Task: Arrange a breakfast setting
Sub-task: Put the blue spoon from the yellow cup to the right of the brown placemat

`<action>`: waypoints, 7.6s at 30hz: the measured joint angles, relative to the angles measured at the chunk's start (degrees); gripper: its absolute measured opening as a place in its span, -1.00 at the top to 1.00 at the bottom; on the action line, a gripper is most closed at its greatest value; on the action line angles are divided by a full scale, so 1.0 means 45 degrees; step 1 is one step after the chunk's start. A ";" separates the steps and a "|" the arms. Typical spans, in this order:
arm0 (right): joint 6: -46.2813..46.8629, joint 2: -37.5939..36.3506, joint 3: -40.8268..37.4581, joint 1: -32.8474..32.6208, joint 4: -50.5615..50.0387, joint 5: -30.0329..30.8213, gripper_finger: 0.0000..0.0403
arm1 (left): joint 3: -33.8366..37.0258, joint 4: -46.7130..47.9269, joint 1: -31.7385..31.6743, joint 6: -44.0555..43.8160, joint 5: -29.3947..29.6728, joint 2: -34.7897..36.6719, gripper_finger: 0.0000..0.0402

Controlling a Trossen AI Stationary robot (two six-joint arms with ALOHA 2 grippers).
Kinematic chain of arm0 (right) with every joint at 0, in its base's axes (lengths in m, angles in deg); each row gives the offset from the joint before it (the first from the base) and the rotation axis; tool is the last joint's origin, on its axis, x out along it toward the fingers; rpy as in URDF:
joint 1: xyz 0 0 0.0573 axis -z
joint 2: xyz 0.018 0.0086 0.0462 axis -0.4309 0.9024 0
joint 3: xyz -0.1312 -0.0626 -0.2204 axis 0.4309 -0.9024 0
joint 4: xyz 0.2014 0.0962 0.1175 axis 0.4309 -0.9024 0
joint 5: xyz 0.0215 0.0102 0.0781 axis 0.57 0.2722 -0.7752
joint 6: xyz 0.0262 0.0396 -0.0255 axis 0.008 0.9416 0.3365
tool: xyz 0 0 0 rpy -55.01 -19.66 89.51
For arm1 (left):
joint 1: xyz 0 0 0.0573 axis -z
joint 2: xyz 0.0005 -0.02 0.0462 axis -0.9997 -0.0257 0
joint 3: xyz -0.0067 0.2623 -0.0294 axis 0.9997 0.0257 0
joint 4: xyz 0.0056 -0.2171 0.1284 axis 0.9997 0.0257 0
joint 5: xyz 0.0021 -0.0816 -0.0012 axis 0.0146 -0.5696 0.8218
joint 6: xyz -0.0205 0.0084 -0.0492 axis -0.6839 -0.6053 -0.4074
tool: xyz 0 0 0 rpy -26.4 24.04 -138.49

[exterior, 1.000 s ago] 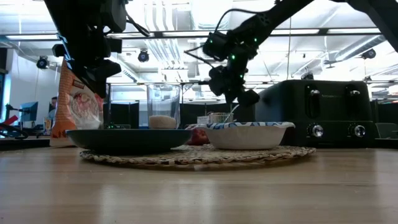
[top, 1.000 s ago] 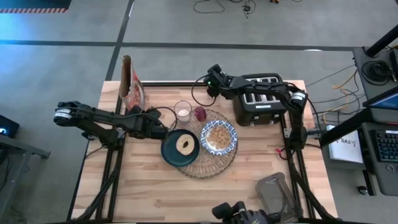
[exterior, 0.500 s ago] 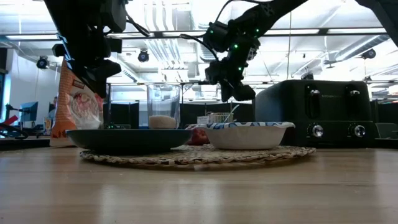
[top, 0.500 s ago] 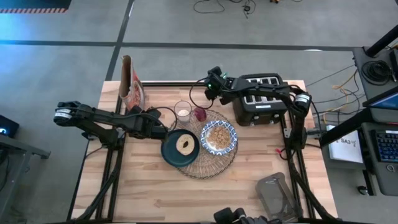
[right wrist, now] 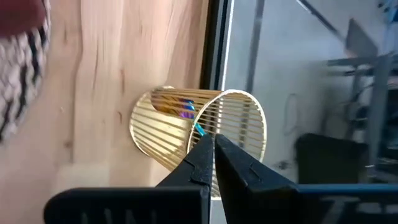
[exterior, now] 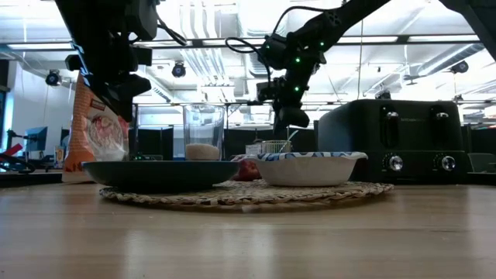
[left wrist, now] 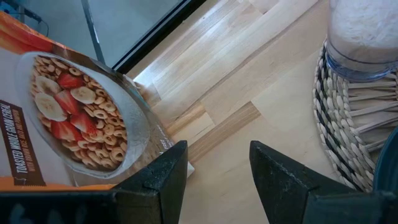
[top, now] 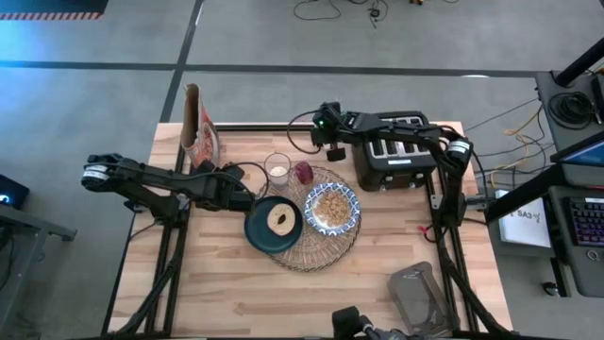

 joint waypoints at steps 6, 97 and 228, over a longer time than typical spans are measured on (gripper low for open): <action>0.0520 0.0000 0.0002 0.0252 0.0005 -0.0294 0.96 | 0.0000 0.0000 0.0000 0.0005 0.0001 0.0000 0.22; -0.0986 0.1900 0.5163 0.2067 -0.7522 -0.0120 0.30 | 0.0000 -0.0345 0.0005 0.0194 0.0331 0.0000 0.22; -0.1886 0.2819 0.5644 0.0856 -0.7924 0.1357 0.94 | 0.0000 -0.0408 0.0005 0.1000 0.0661 -0.0005 0.22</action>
